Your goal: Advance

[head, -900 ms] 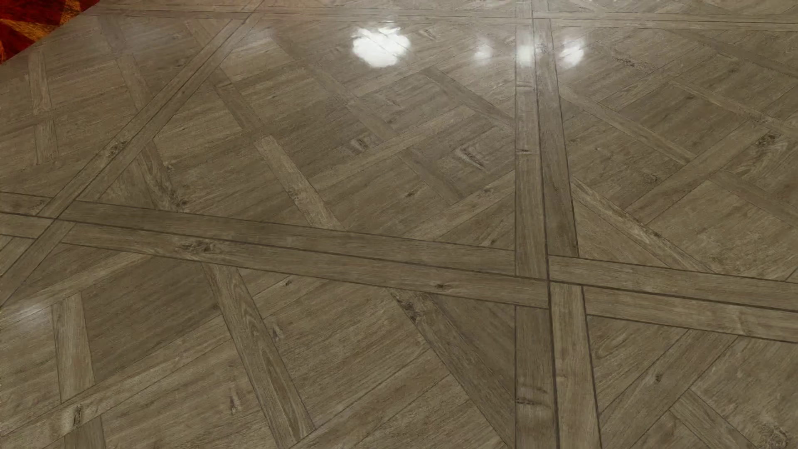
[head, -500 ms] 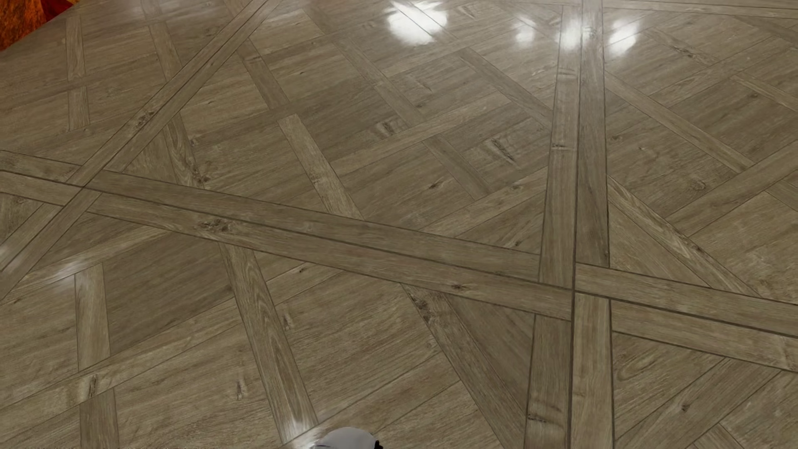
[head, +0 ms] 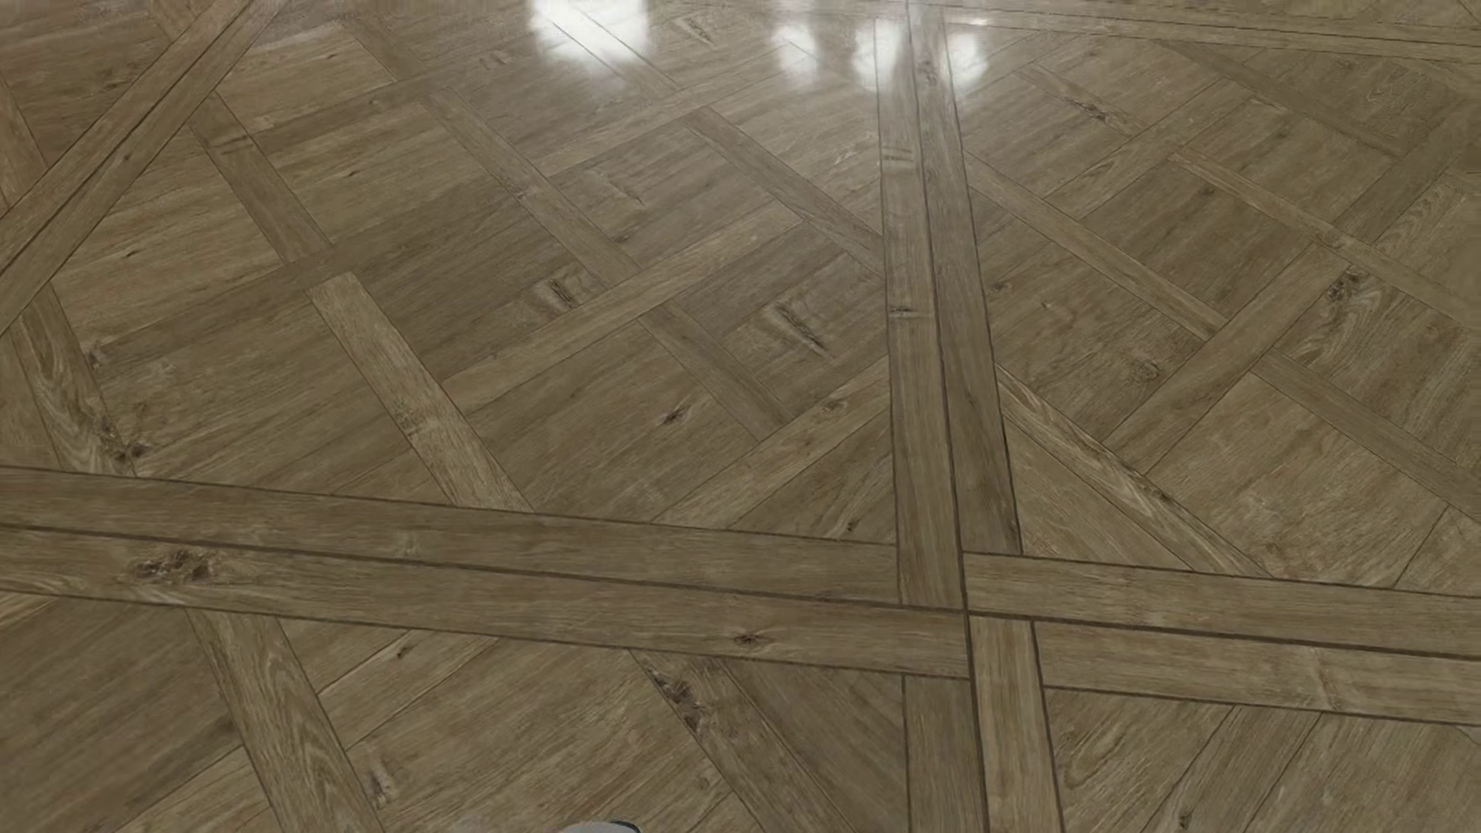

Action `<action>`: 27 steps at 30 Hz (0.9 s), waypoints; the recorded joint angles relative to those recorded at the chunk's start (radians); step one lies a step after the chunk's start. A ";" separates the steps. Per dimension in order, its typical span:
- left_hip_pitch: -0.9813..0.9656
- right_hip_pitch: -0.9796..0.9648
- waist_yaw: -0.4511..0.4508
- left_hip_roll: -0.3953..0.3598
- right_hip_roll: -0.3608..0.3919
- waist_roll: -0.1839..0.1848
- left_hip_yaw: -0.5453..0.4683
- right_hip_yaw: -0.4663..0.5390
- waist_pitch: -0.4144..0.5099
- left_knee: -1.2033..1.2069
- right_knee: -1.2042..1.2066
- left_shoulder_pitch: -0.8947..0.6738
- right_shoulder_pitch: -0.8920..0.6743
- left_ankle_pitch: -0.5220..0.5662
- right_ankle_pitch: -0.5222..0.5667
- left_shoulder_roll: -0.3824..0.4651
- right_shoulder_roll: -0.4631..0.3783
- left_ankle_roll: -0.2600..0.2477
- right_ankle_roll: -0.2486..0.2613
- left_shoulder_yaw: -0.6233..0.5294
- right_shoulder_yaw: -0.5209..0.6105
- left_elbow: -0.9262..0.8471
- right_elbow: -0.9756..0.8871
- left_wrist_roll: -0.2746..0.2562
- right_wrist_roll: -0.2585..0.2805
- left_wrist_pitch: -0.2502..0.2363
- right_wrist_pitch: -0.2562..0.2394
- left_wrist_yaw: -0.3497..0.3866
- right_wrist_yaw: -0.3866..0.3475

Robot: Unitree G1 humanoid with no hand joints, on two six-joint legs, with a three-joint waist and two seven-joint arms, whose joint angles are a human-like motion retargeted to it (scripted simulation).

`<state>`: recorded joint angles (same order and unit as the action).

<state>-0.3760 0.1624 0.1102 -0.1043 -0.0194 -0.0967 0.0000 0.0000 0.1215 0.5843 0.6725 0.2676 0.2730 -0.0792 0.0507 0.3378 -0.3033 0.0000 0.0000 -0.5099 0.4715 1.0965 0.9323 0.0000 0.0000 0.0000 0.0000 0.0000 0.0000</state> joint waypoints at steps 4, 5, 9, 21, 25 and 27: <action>0.197 -0.373 -0.065 -0.056 0.053 -0.020 0.000 0.000 0.019 -0.050 0.631 -0.138 0.043 -0.122 -0.057 0.062 0.005 0.000 0.000 0.149 0.139 -0.163 0.066 0.000 0.000 0.000 0.000 0.000 0.000; 0.248 -0.460 -0.093 -0.077 0.060 -0.025 0.000 0.000 0.024 -0.070 0.703 -0.164 0.046 -0.143 -0.113 0.078 0.018 0.000 0.000 0.229 0.141 -0.205 0.104 0.000 0.000 0.000 0.000 0.000 0.000; 0.449 -0.658 -0.192 -0.083 0.073 0.023 0.000 0.000 0.028 -0.129 0.309 -0.256 0.067 -0.240 -0.022 0.095 0.020 0.000 0.000 0.323 0.132 -0.325 0.155 0.000 0.000 0.000 0.000 0.000 0.000; 0.484 -0.365 -0.107 0.063 0.152 0.168 0.000 0.000 -0.022 0.382 -0.230 -0.074 -0.133 0.239 -0.104 -0.009 -0.046 0.000 0.000 0.144 0.112 -0.047 0.108 0.000 0.000 0.000 0.000 0.000 0.000; 0.165 -0.174 -0.015 0.081 0.156 0.175 0.000 0.000 -0.021 0.649 -0.270 0.071 -0.213 -0.091 -0.259 -0.015 -0.099 0.000 0.000 0.081 -0.105 0.075 -0.099 0.000 0.000 0.000 0.000 0.000 0.000; 0.053 -0.091 0.034 0.064 0.140 0.163 0.000 0.000 -0.022 0.517 -0.284 0.136 -0.242 -0.134 -0.325 -0.016 -0.100 0.000 0.000 0.056 -0.211 0.092 -0.176 0.000 0.000 0.000 0.000 0.000 0.000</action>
<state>-0.3232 0.0712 0.1441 -0.0406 0.1206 0.0663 0.0000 0.0000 0.0999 1.1012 0.3885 0.4037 0.0306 -0.2129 -0.2742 0.3215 -0.4035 0.0000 0.0000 -0.4538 0.2608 1.1881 0.7562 0.0000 0.0000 0.0000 0.0000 0.0000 0.0000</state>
